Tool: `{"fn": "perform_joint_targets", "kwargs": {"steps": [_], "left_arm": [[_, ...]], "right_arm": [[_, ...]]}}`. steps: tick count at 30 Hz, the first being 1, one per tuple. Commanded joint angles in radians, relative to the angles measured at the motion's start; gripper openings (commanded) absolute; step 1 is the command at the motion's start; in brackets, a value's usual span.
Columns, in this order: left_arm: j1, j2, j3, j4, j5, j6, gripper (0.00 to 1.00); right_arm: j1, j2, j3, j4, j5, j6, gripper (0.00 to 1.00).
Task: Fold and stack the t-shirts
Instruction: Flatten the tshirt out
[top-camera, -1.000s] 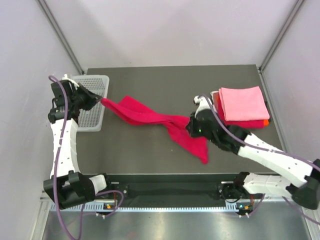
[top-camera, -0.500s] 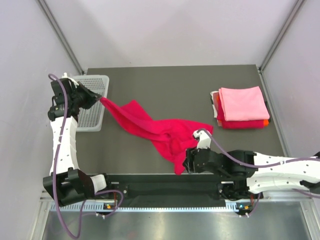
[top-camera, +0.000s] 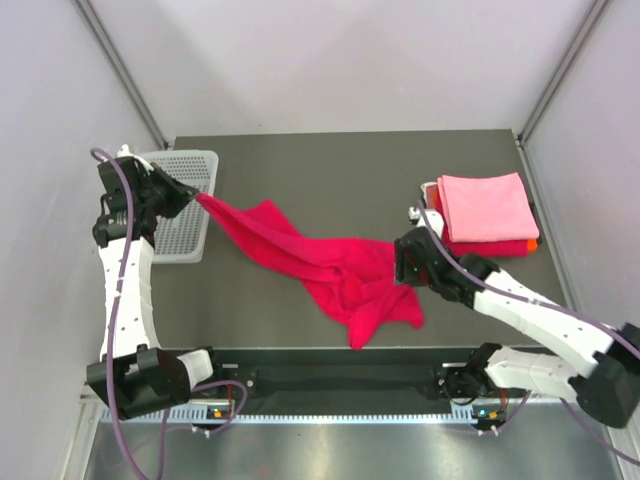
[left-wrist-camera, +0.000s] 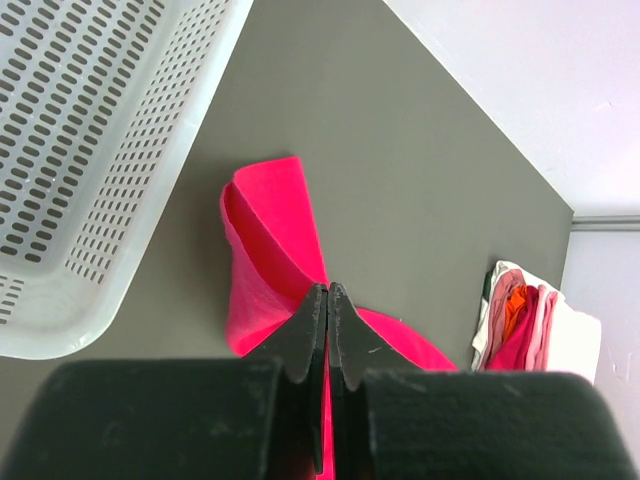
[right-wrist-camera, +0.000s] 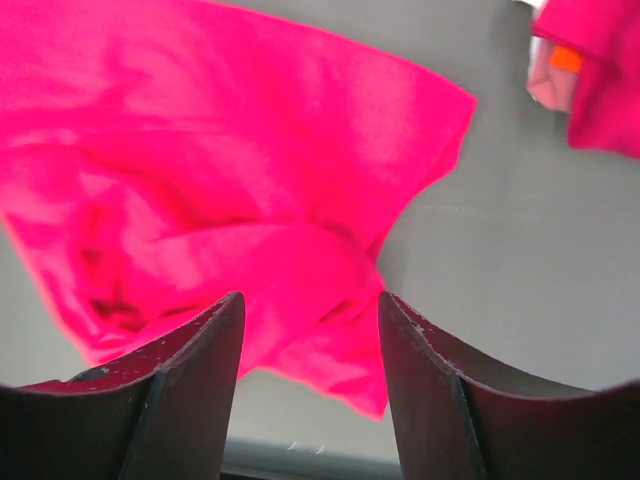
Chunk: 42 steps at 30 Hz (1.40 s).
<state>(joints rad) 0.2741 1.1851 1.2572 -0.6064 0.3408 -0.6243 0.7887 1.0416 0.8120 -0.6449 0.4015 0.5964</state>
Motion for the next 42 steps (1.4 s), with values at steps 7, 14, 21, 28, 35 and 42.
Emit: {"fn": "perform_joint_targets", "kwargs": {"steps": [7, 14, 21, 28, 35, 42], "left_arm": [[0.007, -0.024, 0.065, 0.016, -0.005, 0.006, 0.00], [0.008, -0.021, 0.064, 0.020, 0.001, 0.005, 0.00], [0.008, -0.016, 0.070, 0.016, 0.003, 0.008, 0.00], [0.007, -0.010, 0.077, 0.013, 0.006, 0.009, 0.00], [0.008, -0.007, 0.070, 0.017, 0.006, 0.009, 0.00], [0.007, 0.013, 0.057, 0.033, 0.013, 0.005, 0.00]], "right_arm": [[-0.023, 0.258, 0.098, 0.179, -0.270, -0.204, 0.49], [0.063, 0.368, 0.160, 0.194, -0.237, -0.205, 0.56], [0.107, 0.535, 0.233, 0.186, -0.202, -0.218, 0.61], [0.133, 0.577, 0.224, 0.157, -0.128, -0.188, 0.38], [0.135, 0.476, 0.159, 0.125, -0.070, -0.161, 0.00], [0.136, 0.184, 0.046, 0.028, -0.035, -0.080, 0.00]]}}
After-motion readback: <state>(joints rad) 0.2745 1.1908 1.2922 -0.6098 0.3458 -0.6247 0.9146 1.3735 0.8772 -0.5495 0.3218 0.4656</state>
